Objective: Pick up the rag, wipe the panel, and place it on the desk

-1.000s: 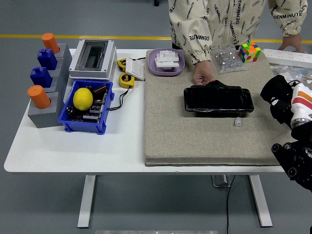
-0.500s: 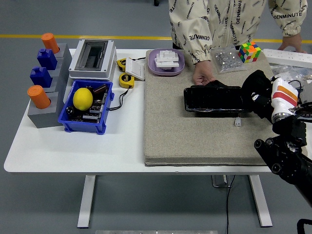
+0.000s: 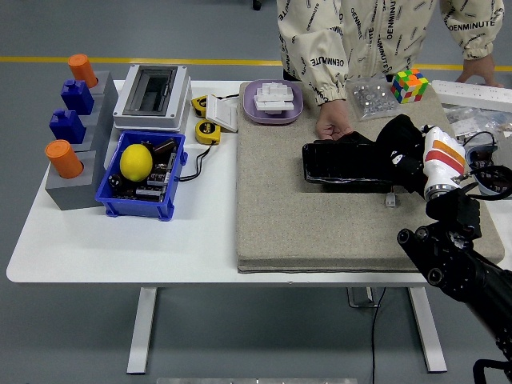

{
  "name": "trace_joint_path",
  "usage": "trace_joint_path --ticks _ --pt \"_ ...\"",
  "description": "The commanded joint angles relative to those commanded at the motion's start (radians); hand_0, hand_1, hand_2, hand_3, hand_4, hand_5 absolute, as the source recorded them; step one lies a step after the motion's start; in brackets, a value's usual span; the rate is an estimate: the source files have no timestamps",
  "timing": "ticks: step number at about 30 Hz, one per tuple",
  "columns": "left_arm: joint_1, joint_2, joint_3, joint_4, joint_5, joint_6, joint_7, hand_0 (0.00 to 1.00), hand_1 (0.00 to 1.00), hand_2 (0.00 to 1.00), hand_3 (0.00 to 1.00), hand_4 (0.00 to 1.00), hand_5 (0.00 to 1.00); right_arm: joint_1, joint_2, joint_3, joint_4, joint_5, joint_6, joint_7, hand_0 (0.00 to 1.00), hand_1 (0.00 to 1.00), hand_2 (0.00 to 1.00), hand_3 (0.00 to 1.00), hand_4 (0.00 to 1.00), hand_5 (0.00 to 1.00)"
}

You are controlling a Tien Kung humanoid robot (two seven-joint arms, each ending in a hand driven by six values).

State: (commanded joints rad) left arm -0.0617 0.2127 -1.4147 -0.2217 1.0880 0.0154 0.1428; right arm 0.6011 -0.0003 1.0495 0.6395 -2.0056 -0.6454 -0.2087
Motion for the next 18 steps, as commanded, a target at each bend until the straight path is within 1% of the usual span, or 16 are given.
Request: trace_joint_path --ticks 11,18 --pt "-0.004 0.003 0.003 0.0 0.0 0.0 0.0 0.606 0.642 0.656 0.561 0.628 0.442 0.037 0.0 -0.21 0.04 0.027 0.0 -0.02 0.299 0.425 0.458 0.464 0.719 0.045" --pt "-0.005 0.005 0.004 0.001 0.0 0.0 0.0 0.606 0.642 0.656 0.56 0.628 0.441 0.06 0.0 -0.294 0.062 0.039 0.0 -0.028 0.299 0.426 0.458 0.465 0.721 0.043"
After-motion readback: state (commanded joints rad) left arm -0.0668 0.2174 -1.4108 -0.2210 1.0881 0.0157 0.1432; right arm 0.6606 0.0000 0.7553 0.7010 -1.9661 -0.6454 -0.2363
